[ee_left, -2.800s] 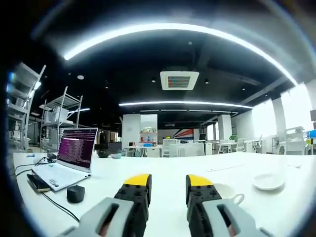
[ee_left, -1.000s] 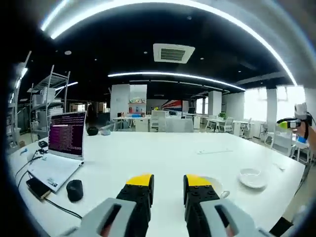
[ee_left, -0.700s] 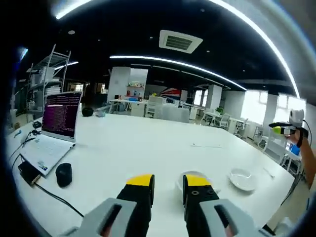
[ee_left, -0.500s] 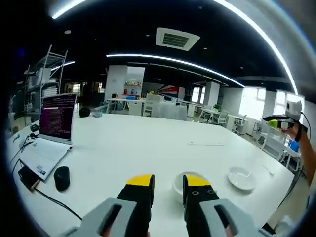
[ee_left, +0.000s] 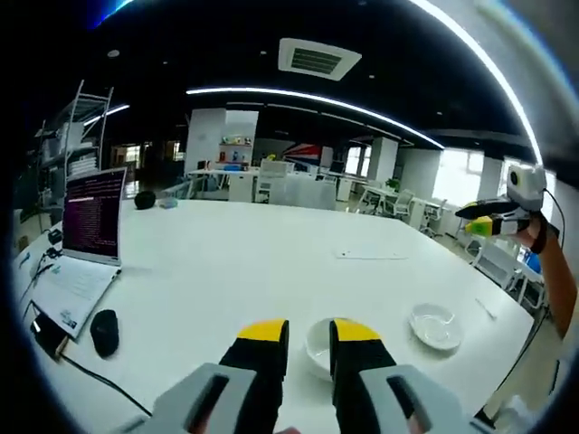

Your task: Tidy tabletop coffee trays, cups and spoons，present forward

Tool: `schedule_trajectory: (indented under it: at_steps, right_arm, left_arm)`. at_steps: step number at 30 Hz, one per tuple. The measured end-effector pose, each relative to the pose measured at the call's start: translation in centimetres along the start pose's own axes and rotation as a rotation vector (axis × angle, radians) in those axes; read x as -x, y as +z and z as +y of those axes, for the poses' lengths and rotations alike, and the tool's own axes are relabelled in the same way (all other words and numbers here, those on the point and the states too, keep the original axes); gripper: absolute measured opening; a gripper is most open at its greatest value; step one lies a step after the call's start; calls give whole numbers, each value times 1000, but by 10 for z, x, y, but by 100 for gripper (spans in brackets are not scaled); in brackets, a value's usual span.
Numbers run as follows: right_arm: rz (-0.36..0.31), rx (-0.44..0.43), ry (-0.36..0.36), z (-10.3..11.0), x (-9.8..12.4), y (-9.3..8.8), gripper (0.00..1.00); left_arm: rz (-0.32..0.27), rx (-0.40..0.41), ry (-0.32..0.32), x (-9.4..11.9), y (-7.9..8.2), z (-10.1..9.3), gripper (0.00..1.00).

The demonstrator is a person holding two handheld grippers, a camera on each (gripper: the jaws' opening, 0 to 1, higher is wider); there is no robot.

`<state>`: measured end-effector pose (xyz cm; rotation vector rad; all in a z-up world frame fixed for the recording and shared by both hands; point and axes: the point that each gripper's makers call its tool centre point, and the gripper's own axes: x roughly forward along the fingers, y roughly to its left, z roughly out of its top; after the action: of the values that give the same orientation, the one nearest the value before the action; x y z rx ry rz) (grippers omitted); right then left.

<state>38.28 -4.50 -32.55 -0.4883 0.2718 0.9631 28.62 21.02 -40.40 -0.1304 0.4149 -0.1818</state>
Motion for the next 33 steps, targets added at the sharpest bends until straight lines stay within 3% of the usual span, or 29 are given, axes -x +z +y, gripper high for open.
schedule_trajectory:
  at_steps: [6, 13, 18, 20, 23, 26, 30, 33]
  right_arm:
    - [21, 5, 72, 28, -30, 13, 32]
    - [104, -3, 143, 51, -67, 10, 32]
    - [205, -48, 195, 66, -89, -9, 32]
    - [240, -62, 220, 72, -98, -15, 32]
    - [300, -87, 251, 84, -110, -25, 31]
    - [403, -124, 322, 104, -113, -40, 31]
    - [440, -153, 321, 104, -134, -41, 31]
    - [462, -163, 320, 109, -135, -45, 31]
  left_arm:
    - [61, 5, -1, -9, -8, 0, 22]
    - [124, -16, 21, -13, -18, -3, 25]
    - [168, -2, 5, -24, -22, -10, 27]
    - [226, -17, -5, -26, -30, -14, 28]
    - [266, -15, 0, -30, -38, -19, 28]
    - [303, -14, -1, -35, -41, -17, 28]
    - [331, -32, 6, -35, -46, -20, 28]
    - [348, -38, 3, -38, -50, -20, 29]
